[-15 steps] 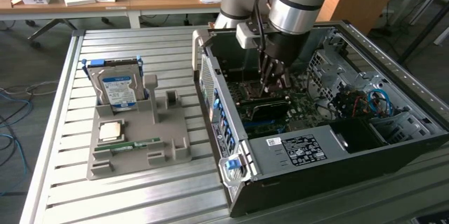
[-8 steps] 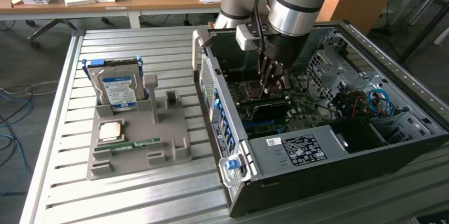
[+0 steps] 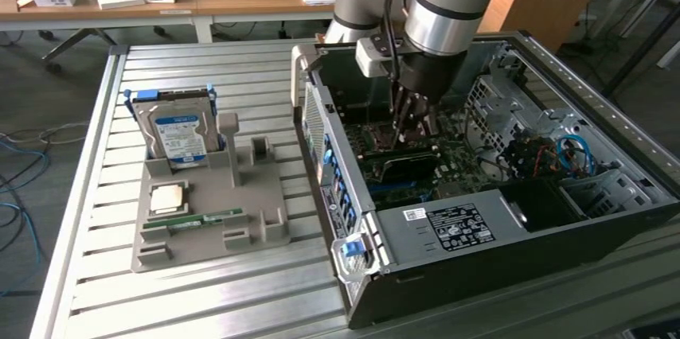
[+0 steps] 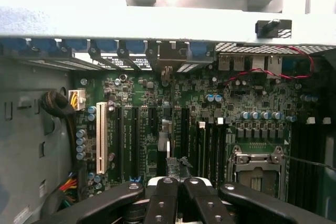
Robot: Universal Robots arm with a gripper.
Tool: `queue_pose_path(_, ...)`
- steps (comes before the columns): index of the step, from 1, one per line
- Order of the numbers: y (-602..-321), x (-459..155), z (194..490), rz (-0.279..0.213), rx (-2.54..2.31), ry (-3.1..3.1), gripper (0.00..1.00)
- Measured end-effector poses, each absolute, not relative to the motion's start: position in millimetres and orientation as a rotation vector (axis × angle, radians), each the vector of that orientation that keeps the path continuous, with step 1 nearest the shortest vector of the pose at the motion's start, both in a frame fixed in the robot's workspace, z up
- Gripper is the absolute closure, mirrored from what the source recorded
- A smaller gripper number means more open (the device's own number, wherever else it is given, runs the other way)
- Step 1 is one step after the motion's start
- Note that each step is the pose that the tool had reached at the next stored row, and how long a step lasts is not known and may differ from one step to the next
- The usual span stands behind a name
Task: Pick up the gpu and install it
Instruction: 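Press down on the gpu until it lock into place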
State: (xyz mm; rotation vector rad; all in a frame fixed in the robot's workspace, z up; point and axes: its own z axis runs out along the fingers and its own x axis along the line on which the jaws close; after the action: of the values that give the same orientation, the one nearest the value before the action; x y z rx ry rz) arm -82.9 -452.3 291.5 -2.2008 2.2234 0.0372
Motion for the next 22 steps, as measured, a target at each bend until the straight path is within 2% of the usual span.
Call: queue_pose_path(22,-448.5,-85.6,284.9,0.037,-2.201,2.223,0.89)
